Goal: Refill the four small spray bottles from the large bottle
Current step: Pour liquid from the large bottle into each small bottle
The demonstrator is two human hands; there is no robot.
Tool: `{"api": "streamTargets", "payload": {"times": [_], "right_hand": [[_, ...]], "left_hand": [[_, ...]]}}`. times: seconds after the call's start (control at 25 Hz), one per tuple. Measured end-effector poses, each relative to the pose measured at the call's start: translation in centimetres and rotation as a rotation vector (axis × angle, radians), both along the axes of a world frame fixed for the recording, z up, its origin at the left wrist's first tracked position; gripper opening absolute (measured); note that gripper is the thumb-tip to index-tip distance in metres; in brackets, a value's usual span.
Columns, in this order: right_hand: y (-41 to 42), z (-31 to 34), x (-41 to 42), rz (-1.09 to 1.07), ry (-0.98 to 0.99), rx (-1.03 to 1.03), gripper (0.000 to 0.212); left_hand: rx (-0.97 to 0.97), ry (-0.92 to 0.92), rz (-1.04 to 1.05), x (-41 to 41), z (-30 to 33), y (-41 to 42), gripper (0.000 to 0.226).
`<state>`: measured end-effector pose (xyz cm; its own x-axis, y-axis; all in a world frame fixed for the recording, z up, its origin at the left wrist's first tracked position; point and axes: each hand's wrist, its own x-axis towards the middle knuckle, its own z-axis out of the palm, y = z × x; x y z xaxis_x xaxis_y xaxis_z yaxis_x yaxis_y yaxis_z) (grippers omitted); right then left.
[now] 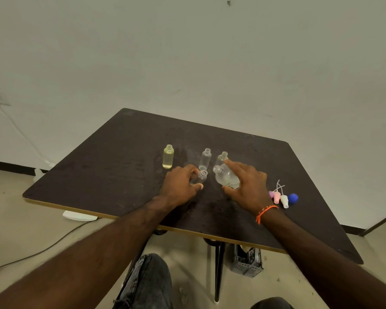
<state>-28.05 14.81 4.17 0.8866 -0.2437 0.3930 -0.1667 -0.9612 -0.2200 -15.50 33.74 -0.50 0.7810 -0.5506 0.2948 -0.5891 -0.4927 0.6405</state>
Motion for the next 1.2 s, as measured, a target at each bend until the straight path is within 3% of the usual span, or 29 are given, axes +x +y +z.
{"api": "streamTargets", "payload": {"times": [0.16, 0.76, 1.2], "right_hand": [[0.1, 0.2, 0.4, 0.006, 0.096, -0.145, 0.074], [-0.3, 1.0, 1.0, 0.023, 0.121, -0.335, 0.075], [-0.4, 1.3, 0.8, 0.018, 0.137, -0.378, 0.075]], "left_hand": [[0.058, -0.095, 0.003, 0.1, -0.1, -0.5, 0.045], [0.074, -0.097, -0.006, 0.7, -0.6, -0.8, 0.049], [0.081, -0.111, -0.013, 0.7, -0.6, -1.0, 0.049]]}}
